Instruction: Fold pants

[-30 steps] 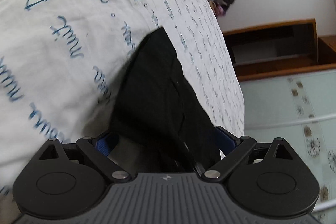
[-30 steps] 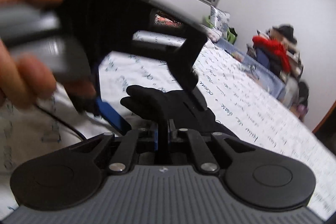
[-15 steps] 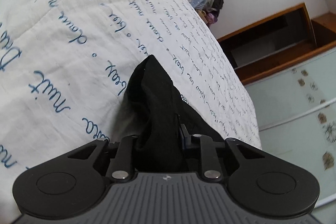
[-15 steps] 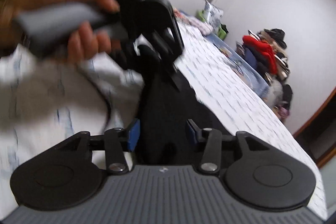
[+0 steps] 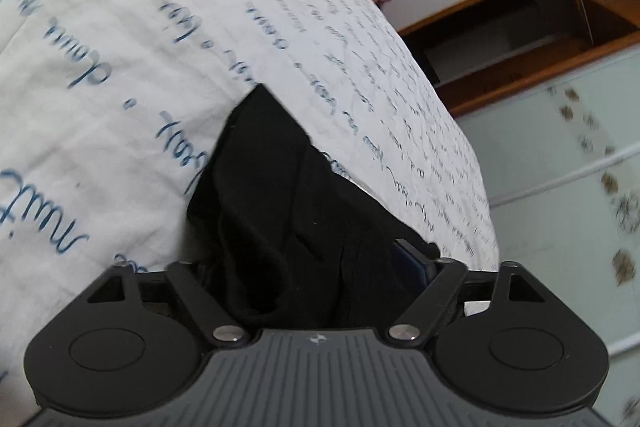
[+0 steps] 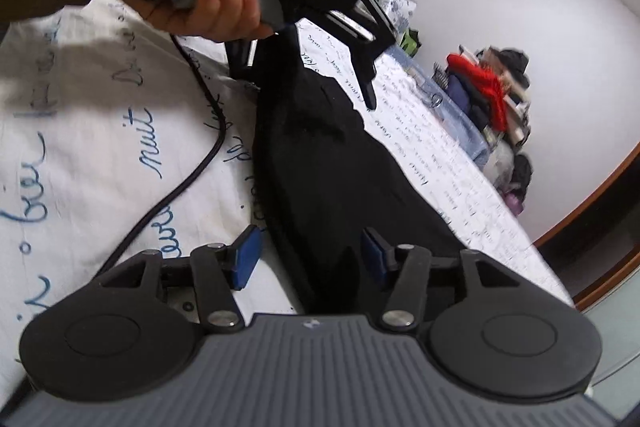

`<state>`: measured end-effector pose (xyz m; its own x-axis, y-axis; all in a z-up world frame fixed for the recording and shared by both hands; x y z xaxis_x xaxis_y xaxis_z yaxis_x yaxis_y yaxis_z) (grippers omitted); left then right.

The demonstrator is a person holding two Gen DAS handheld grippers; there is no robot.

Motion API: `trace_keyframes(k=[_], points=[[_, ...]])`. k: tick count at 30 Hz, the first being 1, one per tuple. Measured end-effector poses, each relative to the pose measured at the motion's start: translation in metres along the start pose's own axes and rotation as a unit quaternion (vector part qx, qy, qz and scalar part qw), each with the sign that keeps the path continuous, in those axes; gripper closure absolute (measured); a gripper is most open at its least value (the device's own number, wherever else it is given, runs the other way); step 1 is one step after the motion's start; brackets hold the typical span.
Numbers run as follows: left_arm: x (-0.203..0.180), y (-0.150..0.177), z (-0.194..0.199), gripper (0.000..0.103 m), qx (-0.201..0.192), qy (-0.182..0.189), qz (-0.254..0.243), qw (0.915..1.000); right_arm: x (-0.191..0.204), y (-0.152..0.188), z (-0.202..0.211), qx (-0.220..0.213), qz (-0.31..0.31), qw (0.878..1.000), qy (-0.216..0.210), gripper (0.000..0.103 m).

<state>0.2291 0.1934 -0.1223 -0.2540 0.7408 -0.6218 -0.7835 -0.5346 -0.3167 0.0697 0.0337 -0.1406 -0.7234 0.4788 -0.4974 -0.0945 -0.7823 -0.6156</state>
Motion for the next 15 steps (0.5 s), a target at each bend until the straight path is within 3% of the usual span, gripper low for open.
trace_keyframes(k=[2,3,4,5,6,7,11,15], points=[[-0.003,0.001,0.001,0.073,-0.01,-0.032,-0.03,0.999,0.001,0.001,-0.001,0.006,0.017,1.0,0.025,0.051],[-0.003,0.001,0.002,0.077,-0.014,-0.041,-0.038,0.9983,0.002,0.001,-0.002,0.006,0.026,0.999,0.033,0.052],[-0.004,0.002,0.003,0.08,-0.016,-0.038,-0.04,0.9984,0.002,0.0,-0.004,0.006,0.034,0.999,0.042,0.052],[-0.004,0.002,0.005,0.082,-0.019,-0.035,-0.039,0.9985,0.003,-0.001,-0.006,0.007,0.043,0.998,0.049,0.059],[-0.004,0.002,0.006,0.082,-0.022,-0.034,-0.039,0.9984,0.005,-0.002,-0.009,0.008,0.055,0.997,0.051,0.078],[-0.005,0.002,0.008,0.083,-0.026,-0.035,-0.039,0.9983,0.006,-0.003,-0.012,0.01,0.063,0.997,0.05,0.086],[-0.014,0.004,0.016,0.084,-0.05,-0.045,-0.055,0.9962,0.01,0.0,-0.02,0.009,0.082,0.995,0.05,0.091],[-0.033,0.003,0.027,0.084,-0.076,-0.051,-0.078,0.9927,-0.005,0.0,-0.013,-0.013,0.01,1.0,0.021,0.091]])
Point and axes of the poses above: each gripper's, at about its wrist camera, not at the fingertips, and z roughly against the way its jaws point, x to its left, y to its underside, the point moved 7 cm from there along -z, roughly the way its jaws point, and after that the axes turned 10 degrees about -y, right-handed, at the moved point
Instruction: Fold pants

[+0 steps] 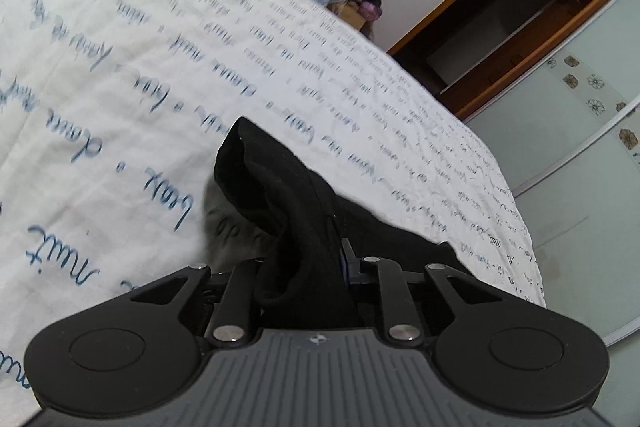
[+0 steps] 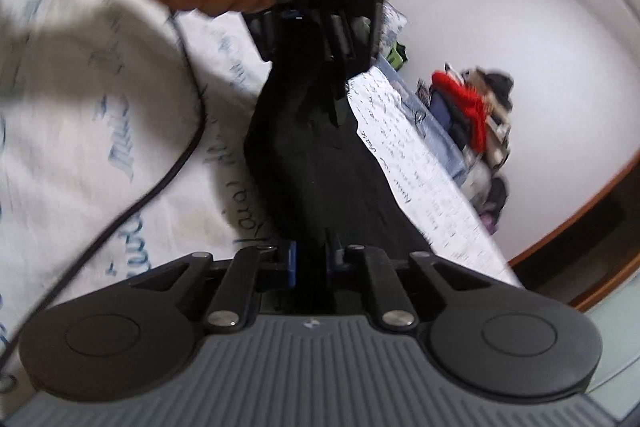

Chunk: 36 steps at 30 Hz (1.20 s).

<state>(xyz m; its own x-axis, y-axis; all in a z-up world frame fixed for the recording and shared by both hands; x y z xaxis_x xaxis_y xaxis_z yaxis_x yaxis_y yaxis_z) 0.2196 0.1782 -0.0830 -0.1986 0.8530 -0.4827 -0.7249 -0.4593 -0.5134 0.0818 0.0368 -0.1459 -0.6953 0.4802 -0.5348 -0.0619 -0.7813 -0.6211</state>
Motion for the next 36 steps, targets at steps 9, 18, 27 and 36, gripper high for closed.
trace_keyframes(k=[9,18,27,36], points=[[-0.019,0.0,0.012,0.084,-0.025,-0.019,-0.032,0.999,-0.039,0.005,0.037,-0.052,-0.123,0.985,-0.114,0.08],[-0.029,0.003,0.022,0.084,-0.037,-0.019,-0.049,0.9979,-0.197,0.076,-0.045,0.043,-0.269,0.962,-0.02,0.098],[-0.032,0.002,0.022,0.084,-0.032,-0.011,-0.04,0.9986,-0.189,0.055,-0.04,0.039,-0.245,0.969,0.003,0.085],[-0.026,0.001,0.021,0.084,-0.006,0.009,0.012,0.9999,-0.031,-0.023,0.019,-0.054,-0.105,0.992,-0.05,0.041]])
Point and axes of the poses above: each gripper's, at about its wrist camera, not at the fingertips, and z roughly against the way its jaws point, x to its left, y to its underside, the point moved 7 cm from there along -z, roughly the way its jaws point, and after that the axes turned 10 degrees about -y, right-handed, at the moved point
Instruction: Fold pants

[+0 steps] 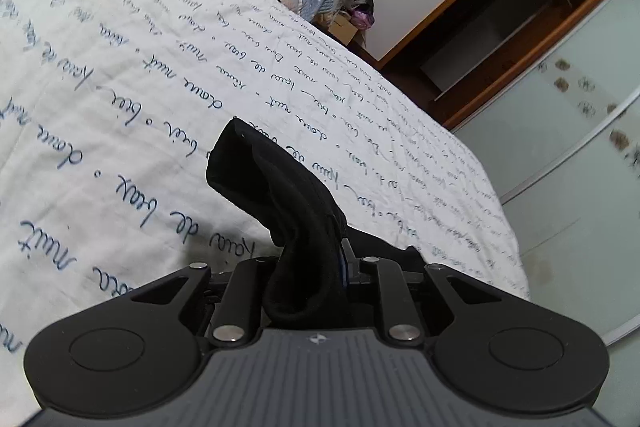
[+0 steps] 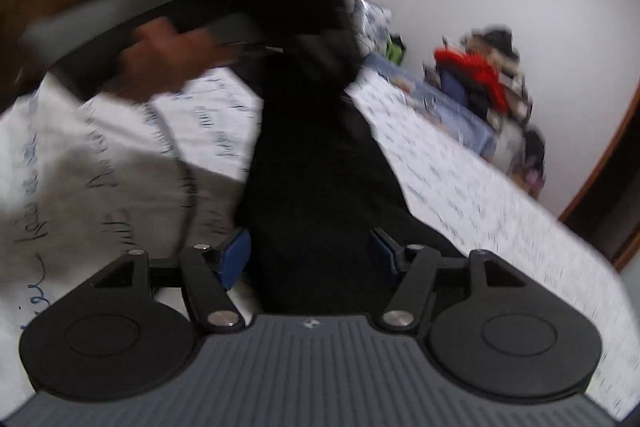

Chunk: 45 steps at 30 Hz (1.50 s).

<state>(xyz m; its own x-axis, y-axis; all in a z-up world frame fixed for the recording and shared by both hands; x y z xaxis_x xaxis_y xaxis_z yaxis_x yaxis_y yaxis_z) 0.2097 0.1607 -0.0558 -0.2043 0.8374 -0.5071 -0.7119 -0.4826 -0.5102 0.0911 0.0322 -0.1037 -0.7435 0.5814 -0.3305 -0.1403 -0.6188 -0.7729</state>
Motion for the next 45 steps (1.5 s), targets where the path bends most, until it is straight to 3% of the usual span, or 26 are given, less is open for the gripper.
trace_keyframes(k=[5,7,8,9,16,27,35,45], points=[[0.0,-0.001,0.005,0.084,-0.003,0.009,0.009,0.9999,0.024,0.005,-0.041,0.031,0.089,0.994,0.049,0.041],[-0.002,0.0,0.005,0.084,-0.005,0.009,0.011,0.9999,0.026,0.008,-0.051,0.038,0.105,0.991,0.067,0.057],[-0.003,0.0,0.005,0.084,-0.007,0.009,0.01,0.9999,0.025,0.008,-0.052,0.043,0.103,0.992,0.066,0.08],[-0.006,0.0,0.007,0.084,-0.014,0.008,0.007,0.9998,0.022,0.007,-0.052,0.042,0.099,0.992,0.073,0.089],[-0.049,-0.004,0.03,0.084,-0.071,0.013,-0.029,0.997,-0.013,-0.004,-0.011,-0.017,0.0,0.998,0.053,0.091],[-0.166,0.016,0.049,0.084,-0.108,0.061,-0.119,0.9851,-0.073,0.011,0.068,-0.101,-0.111,0.985,0.079,0.091],[-0.252,0.058,0.02,0.084,-0.074,0.093,-0.195,0.9736,-0.103,0.055,0.114,-0.122,-0.174,0.971,0.106,0.091],[-0.32,0.132,-0.051,0.084,0.017,0.1,-0.28,0.9547,-0.134,0.132,0.139,-0.115,-0.296,0.942,0.109,0.091]])
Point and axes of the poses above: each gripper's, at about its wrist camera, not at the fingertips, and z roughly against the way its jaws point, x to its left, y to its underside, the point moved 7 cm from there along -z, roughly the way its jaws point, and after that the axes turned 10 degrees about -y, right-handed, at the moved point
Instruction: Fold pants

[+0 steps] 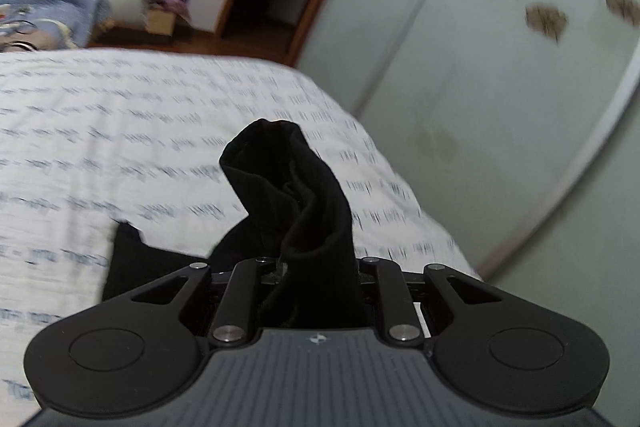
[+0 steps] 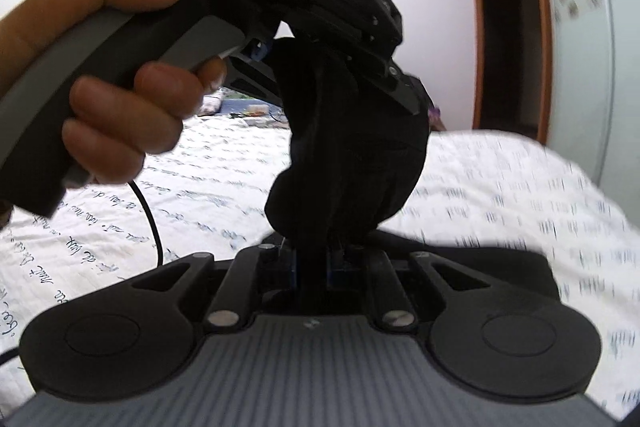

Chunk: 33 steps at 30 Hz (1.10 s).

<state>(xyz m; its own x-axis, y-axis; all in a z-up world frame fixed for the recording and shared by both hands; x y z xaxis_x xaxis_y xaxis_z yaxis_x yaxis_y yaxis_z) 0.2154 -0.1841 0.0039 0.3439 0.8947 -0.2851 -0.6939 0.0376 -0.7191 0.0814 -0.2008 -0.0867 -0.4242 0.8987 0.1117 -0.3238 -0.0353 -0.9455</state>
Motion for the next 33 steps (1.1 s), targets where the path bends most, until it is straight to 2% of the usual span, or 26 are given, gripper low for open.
trace_keyframes(k=[5,8,9,11,13,14,15,18,20,22,24,26,28,31,33], points=[[-0.03,0.025,-0.032,0.084,0.049,0.017,-0.052,0.9973,-0.023,0.021,0.008,0.006,-0.046,0.999,0.005,0.091],[-0.04,0.037,-0.045,0.076,0.08,0.02,-0.054,0.9951,-0.04,0.03,0.013,0.011,-0.096,0.995,-0.004,0.089],[-0.039,0.038,-0.046,0.075,0.087,0.024,-0.049,0.9947,-0.046,0.033,0.015,0.013,-0.113,0.993,-0.007,0.085],[-0.04,0.037,-0.044,0.071,0.091,0.052,-0.028,0.9941,-0.058,0.039,0.021,0.017,-0.141,0.99,-0.007,0.079],[-0.041,0.034,-0.035,0.058,0.081,0.083,-0.011,0.9932,-0.069,0.045,0.024,0.022,-0.167,0.986,-0.006,0.076],[-0.041,0.031,-0.029,0.038,0.069,0.09,-0.008,0.9935,-0.074,0.049,0.025,0.023,-0.186,0.982,-0.011,0.076],[-0.039,0.028,-0.022,0.027,0.05,0.089,-0.006,0.9947,-0.079,0.052,0.027,0.024,-0.206,0.978,-0.018,0.075],[-0.028,0.023,-0.004,0.025,0.004,0.061,-0.011,0.998,-0.094,0.061,0.032,0.021,-0.259,0.965,-0.035,0.07],[-0.014,0.023,-0.001,0.025,0.001,0.043,-0.007,0.999,-0.097,0.065,0.041,0.021,-0.283,0.958,-0.045,0.067],[0.004,0.031,-0.001,0.025,0.013,0.027,0.002,0.9996,-0.103,0.065,0.051,0.027,-0.287,0.956,-0.05,0.065],[0.023,0.042,-0.002,0.025,0.026,0.011,0.014,0.9995,-0.107,0.064,0.063,0.04,-0.268,0.961,-0.052,0.061],[0.042,0.055,0.001,0.025,0.035,-0.004,0.024,0.9991,-0.103,0.06,0.083,0.058,-0.218,0.973,-0.049,0.062],[0.056,0.069,0.0,0.025,0.035,-0.02,0.025,0.9989,-0.103,0.052,0.106,0.056,-0.177,0.982,-0.024,0.062],[0.059,0.087,-0.004,0.025,0.046,-0.038,0.012,0.9982,-0.117,0.039,0.13,0.033,-0.174,0.984,0.003,0.062],[0.047,0.095,-0.011,0.025,0.057,-0.022,-0.005,0.9981,-0.123,0.038,0.13,0.028,-0.186,0.982,0.015,0.061]])
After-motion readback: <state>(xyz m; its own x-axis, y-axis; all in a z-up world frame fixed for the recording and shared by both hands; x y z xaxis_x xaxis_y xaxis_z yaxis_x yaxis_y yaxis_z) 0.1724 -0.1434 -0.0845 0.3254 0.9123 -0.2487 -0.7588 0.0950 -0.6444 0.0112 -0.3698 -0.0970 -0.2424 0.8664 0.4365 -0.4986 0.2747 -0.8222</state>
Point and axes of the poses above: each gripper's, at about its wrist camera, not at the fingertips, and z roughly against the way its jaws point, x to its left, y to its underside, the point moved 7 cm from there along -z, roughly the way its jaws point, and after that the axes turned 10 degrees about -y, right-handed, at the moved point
